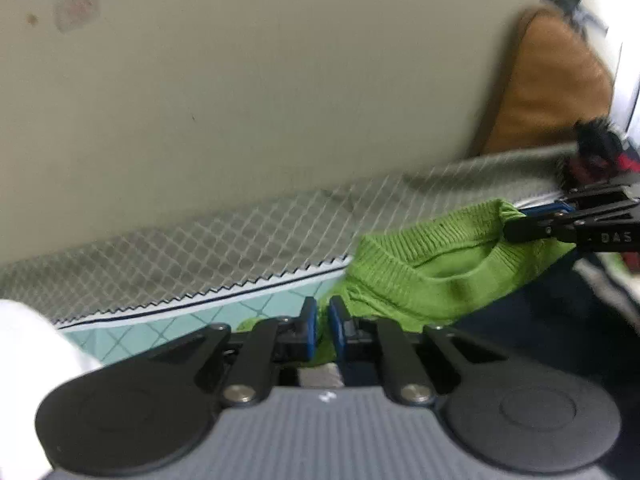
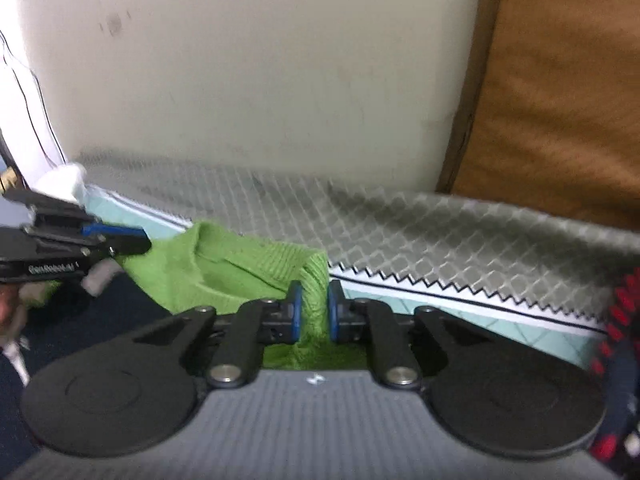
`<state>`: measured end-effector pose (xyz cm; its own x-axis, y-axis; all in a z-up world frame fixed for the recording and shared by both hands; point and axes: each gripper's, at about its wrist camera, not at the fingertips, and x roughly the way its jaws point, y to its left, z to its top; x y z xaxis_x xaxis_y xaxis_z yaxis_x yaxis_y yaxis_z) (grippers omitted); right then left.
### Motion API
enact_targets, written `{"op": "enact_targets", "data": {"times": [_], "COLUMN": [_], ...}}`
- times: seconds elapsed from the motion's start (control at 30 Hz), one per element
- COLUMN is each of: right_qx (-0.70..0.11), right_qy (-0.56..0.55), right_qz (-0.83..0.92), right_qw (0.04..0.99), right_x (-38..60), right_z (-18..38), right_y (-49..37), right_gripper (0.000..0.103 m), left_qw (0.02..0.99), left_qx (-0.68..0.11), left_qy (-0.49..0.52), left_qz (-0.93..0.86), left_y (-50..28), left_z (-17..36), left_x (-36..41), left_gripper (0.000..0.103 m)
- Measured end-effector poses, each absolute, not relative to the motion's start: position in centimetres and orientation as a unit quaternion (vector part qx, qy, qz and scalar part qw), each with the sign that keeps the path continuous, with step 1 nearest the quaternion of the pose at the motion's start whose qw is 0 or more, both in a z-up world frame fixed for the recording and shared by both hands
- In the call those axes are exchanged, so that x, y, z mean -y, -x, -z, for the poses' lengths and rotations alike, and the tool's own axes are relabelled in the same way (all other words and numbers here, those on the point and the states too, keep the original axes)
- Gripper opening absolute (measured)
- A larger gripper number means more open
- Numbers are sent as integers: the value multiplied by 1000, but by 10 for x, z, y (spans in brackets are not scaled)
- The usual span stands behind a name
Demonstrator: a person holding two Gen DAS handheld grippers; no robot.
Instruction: Fold small clothes
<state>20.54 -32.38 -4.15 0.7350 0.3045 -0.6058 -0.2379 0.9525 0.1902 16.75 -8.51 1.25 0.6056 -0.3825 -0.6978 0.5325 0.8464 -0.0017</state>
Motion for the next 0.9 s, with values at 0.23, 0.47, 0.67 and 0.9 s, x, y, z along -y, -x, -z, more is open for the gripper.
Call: {"op": "enact_targets", "data": {"times": [0.23,0.47,0.67,0.9], "right_qx": [-260,-211,-216,-291], "right_qy": [-22,7,-30,-38], "right_qz": [-170,-170,-150,-136], "right_qw": [950,963,964,946], "right_x": [305,276,272,263], "right_z": [-19,-28,6,56], "right_y": [-85,47,115,130], "right_gripper": [15,15,15,21], "left_qw": [910,920,901,881], "left_qx": [-290,-229,-251,-315], "left_qy": [-50,-23,-6,17], "left_qz": [293,317,354,353], "left_y": [-86,36,115,129], "left_z": [-61,-69,-41,-11], "left_x": [50,6,-20,-42], "left_gripper": [8,8,9,25]}}
